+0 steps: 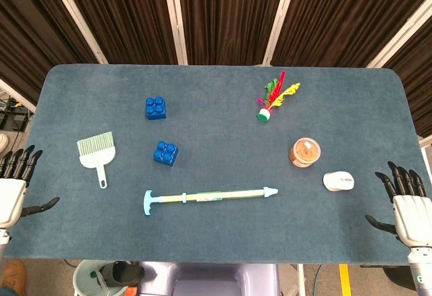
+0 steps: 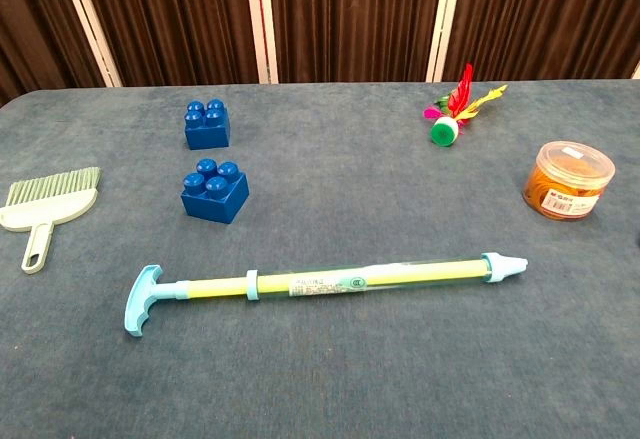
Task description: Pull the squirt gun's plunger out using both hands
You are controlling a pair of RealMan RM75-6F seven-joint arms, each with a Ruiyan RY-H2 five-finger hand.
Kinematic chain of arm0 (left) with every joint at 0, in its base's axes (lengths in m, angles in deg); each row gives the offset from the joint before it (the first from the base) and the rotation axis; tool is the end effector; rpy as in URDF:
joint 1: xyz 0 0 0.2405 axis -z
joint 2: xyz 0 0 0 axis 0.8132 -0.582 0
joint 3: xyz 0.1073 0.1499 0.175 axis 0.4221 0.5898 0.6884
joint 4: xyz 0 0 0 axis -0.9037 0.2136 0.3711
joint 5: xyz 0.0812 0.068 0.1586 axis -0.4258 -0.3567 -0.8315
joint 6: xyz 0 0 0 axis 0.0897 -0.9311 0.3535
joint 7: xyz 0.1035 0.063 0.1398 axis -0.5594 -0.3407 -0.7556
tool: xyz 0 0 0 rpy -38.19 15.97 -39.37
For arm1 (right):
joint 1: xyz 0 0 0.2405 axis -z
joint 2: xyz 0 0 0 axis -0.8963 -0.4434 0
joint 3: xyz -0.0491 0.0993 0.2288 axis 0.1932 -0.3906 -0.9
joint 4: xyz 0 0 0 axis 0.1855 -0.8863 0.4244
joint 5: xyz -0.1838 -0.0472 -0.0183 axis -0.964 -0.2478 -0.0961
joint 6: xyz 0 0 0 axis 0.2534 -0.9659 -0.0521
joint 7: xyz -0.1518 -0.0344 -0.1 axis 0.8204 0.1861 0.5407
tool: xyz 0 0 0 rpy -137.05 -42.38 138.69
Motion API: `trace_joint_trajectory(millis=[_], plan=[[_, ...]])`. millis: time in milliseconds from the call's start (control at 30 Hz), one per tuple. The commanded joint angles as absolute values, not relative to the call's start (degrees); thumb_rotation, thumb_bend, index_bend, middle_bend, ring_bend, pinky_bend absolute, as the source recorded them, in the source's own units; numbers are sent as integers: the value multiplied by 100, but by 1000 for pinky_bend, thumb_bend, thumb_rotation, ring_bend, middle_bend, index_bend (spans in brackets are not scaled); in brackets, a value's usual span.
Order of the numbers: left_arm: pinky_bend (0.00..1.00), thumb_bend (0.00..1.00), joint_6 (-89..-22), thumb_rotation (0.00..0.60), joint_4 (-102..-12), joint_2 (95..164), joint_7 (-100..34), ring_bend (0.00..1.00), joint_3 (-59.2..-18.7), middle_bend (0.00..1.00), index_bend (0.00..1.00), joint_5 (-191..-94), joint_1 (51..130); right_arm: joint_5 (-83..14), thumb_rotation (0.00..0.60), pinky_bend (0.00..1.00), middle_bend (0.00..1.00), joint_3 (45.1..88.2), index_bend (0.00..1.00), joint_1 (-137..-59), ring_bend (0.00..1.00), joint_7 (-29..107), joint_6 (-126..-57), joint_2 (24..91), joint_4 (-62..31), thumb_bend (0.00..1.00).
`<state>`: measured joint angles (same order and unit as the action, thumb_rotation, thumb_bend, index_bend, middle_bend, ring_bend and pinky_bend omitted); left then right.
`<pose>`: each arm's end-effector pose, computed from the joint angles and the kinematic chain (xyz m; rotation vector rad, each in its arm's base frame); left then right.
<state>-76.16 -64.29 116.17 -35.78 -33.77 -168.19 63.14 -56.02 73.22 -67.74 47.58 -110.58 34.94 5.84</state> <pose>-0.3148 0.2449 0.1648 -1.4645 -0.7176 -0.8310 -0.3029 -0.2181 0.1881 1.4062 -0.8394 0.7797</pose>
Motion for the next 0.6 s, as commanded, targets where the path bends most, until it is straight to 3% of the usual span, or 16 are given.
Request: trace_joint_trajectory(millis=[33,367,600], plan=[[0,33,-7522,600,-5684,12041,-3245,0,-3481,0,0,-16787,6477,-5640,600,0,0,7348,195,-6791,0,4776,-11035,3549,570,58],[0,33,-7747,600,-5594,12127,-3198,0,-3426,0,0,-16988,6452,-5784,600,0,0,7491,209,-6872,0,5107,-10876,3911,514,57],[0,33,-7829,600,-5533,12125,-3088,0,-3424,0,0,-17007,6421,-6012,600,0,0,7624,365,-7020,0,5202,-10648,4359,438,123]])
